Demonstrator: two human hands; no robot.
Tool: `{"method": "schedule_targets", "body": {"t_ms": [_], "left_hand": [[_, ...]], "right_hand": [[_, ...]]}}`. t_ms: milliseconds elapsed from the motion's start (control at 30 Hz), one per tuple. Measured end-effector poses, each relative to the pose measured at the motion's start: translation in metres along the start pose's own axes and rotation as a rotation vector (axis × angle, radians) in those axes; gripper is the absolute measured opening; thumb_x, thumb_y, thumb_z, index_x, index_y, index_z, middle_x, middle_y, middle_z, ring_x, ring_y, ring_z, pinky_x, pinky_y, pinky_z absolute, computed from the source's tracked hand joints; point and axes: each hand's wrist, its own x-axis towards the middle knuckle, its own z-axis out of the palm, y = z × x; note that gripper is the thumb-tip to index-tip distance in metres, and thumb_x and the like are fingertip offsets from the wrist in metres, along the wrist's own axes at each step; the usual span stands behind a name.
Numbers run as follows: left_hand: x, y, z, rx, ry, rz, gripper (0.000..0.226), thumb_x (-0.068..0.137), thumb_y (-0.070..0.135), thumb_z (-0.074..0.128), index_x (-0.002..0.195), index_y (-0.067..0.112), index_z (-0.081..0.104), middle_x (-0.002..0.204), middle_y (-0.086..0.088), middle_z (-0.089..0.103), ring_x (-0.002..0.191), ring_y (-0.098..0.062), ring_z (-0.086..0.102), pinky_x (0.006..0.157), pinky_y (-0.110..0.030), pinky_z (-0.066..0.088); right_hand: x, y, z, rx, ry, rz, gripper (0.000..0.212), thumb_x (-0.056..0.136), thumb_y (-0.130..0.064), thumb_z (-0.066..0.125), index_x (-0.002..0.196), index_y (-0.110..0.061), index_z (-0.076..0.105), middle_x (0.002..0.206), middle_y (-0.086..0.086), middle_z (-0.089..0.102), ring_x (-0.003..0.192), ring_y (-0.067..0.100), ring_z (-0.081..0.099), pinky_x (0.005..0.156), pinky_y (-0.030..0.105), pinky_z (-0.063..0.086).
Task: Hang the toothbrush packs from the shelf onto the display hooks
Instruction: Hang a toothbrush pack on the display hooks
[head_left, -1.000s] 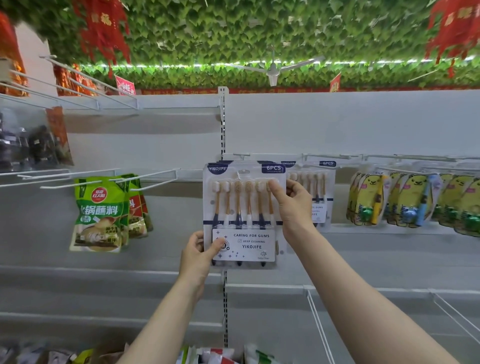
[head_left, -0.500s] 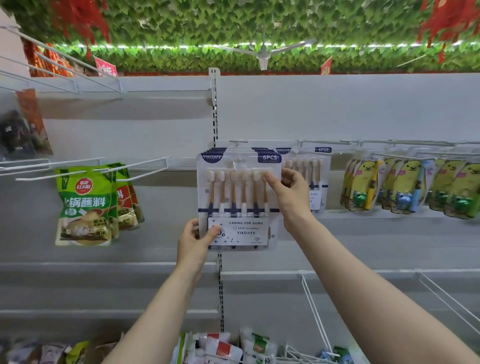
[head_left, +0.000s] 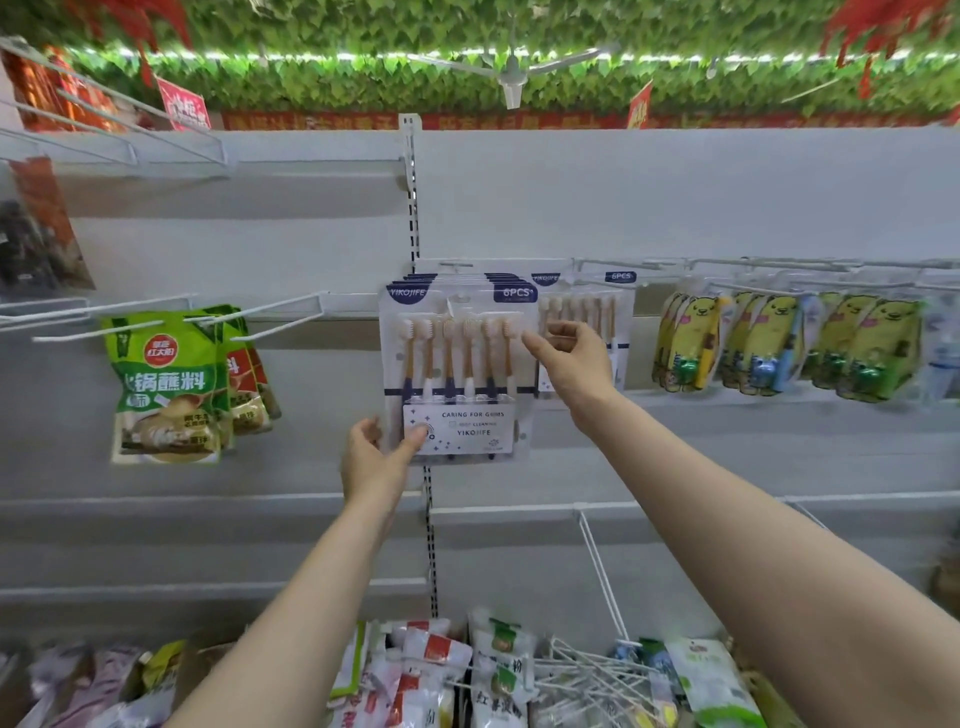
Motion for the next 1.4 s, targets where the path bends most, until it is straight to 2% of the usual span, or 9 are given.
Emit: {"method": "schedule_targets", "body": {"t_ms": [67,100,167,300,467,633,867,1067,1400], "left_hand": [[-0.014,0.011,-0.001,0.175,0.131,0.046,0.084,0.075,0.043,0.082,0.142,0.014,0.040,0.145,-0.007,0.047,0.133,-0.027,0.043,0.111,-0.044,0.036],[-0.023,0.018,-0.001,0.258,0.181,0.099,0.084,0.076,0.042,0.081,0.143,0.014,0.039,0.146,-0.008,0.045,0.135,-0.029,0.039,0.112,-0.045,0.034],[-0.044,0.036,0.005,0.412,0.225,0.228,0.082,0.078,0.039,0.080,0.144,0.015,0.039,0.146,-0.010,0.043,0.135,-0.030,0.036,0.111,-0.045,0.033],[-0.093,0.076,0.048,0.686,0.144,0.468,0.070,0.083,0.040,0.074,0.142,0.019,0.042,0.143,-0.010,0.042,0.131,-0.031,0.037,0.107,-0.044,0.038],[-0.178,0.125,0.150,0.925,-0.026,0.595,0.063,0.092,0.052,0.058,0.143,0.017,0.042,0.140,-0.013,0.043,0.130,-0.034,0.038,0.104,-0.045,0.037],[-0.266,0.158,0.275,0.966,-0.202,0.642,0.061,0.093,0.057,0.051,0.136,0.014,0.047,0.136,-0.015,0.045,0.127,-0.036,0.041,0.101,-0.046,0.041],[-0.372,0.182,0.438,0.911,-0.443,0.710,0.067,0.092,0.063,0.047,0.138,0.014,0.045,0.138,-0.013,0.046,0.128,-0.035,0.042,0.101,-0.048,0.043],[-0.423,0.207,0.551,0.868,-0.554,0.826,0.069,0.093,0.062,0.047,0.142,0.013,0.043,0.141,-0.013,0.046,0.131,-0.034,0.041,0.105,-0.049,0.041],[-0.486,0.244,0.798,0.718,-0.716,0.963,0.065,0.093,0.060,0.050,0.139,0.014,0.045,0.140,-0.012,0.046,0.129,-0.033,0.042,0.104,-0.048,0.042]], "right_hand": [[-0.004,0.003,-0.023,-0.147,-0.036,-0.035,0.055,0.088,-0.038,0.073,0.133,-0.012,0.053,0.121,0.002,0.062,0.098,0.013,0.061,0.075,0.024,0.053],[-0.005,0.005,-0.037,-0.239,-0.059,-0.069,0.057,0.089,-0.039,0.072,0.135,-0.012,0.052,0.128,0.003,0.060,0.105,0.016,0.061,0.085,0.031,0.054],[-0.010,0.009,-0.069,-0.446,-0.116,-0.144,0.059,0.091,-0.042,0.068,0.139,-0.013,0.050,0.137,0.004,0.057,0.122,0.022,0.055,0.101,0.039,0.047],[-0.019,0.011,-0.151,-0.803,-0.165,-0.279,0.058,0.092,-0.050,0.062,0.139,-0.018,0.050,0.140,0.009,0.052,0.129,0.028,0.048,0.100,0.042,0.046],[-0.036,0.012,-0.287,-1.125,-0.181,-0.403,0.051,0.096,-0.053,0.054,0.134,-0.019,0.055,0.132,0.010,0.056,0.122,0.033,0.050,0.092,0.042,0.046],[-0.052,0.030,-0.439,-1.317,-0.158,-0.328,0.054,0.097,-0.058,0.045,0.134,-0.019,0.053,0.132,0.011,0.056,0.122,0.034,0.050,0.094,0.044,0.046],[-0.070,0.062,-0.626,-1.369,-0.096,-0.153,0.059,0.097,-0.059,0.045,0.140,-0.019,0.048,0.141,0.008,0.051,0.128,0.030,0.048,0.100,0.045,0.047],[-0.062,0.089,-0.735,-1.337,-0.005,-0.044,0.057,0.096,-0.054,0.049,0.139,-0.017,0.047,0.135,0.010,0.053,0.124,0.030,0.050,0.094,0.042,0.048],[0.018,0.155,-0.940,-1.406,0.070,0.147,0.061,0.096,-0.057,0.050,0.144,-0.022,0.043,0.143,0.007,0.047,0.126,0.026,0.050,0.096,0.043,0.050]]}}
